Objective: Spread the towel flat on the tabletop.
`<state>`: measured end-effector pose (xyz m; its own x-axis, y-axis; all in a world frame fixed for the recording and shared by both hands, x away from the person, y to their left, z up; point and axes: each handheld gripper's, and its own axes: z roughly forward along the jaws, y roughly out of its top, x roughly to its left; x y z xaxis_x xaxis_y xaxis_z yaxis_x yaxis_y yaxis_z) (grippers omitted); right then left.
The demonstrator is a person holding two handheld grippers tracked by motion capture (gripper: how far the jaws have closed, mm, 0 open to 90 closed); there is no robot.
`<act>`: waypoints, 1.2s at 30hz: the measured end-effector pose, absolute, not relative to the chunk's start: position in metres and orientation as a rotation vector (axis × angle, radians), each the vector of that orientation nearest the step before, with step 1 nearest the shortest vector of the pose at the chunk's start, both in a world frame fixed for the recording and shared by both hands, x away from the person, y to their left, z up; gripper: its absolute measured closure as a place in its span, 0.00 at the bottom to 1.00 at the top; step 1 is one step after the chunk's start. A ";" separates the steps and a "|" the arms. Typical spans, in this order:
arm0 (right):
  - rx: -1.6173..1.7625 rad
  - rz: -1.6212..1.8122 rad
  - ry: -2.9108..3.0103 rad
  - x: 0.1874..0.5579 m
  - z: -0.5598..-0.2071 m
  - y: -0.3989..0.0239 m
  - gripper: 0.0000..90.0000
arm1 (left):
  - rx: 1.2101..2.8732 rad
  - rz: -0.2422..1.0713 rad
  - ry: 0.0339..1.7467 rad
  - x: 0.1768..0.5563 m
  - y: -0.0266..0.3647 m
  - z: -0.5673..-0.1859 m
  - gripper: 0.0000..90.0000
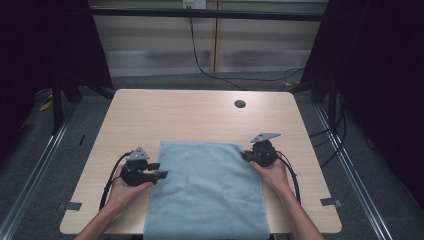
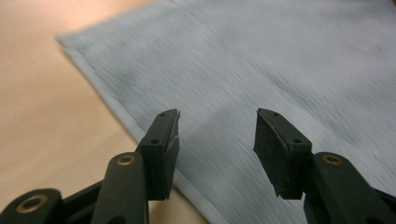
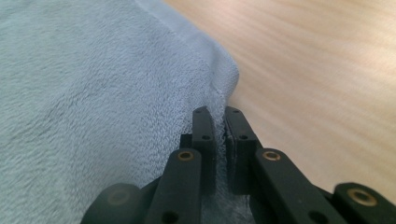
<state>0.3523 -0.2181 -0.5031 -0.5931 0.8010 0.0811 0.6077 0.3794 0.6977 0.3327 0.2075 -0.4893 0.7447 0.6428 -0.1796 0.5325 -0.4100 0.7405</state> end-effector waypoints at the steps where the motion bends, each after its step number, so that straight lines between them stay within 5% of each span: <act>1: 1.251 1.040 2.375 0.349 -0.503 -0.218 0.94 | 2.094 0.184 0.888 0.339 0.208 -0.488 0.55; 14: 1.268 1.097 2.383 0.327 -0.504 -0.221 0.94 | 2.053 0.255 1.012 0.395 0.199 -0.500 0.49; 26: 1.258 1.092 2.391 0.328 -0.504 -0.221 0.94 | 2.124 0.322 0.945 0.393 0.189 -0.508 0.50; 30: 1.249 1.093 2.391 0.328 -0.504 -0.221 0.94 | 2.133 0.334 0.888 0.390 0.182 -0.508 0.60; 36: 1.266 1.123 2.384 0.329 -0.505 -0.223 0.94 | 2.140 0.240 0.845 0.387 0.180 -0.507 0.91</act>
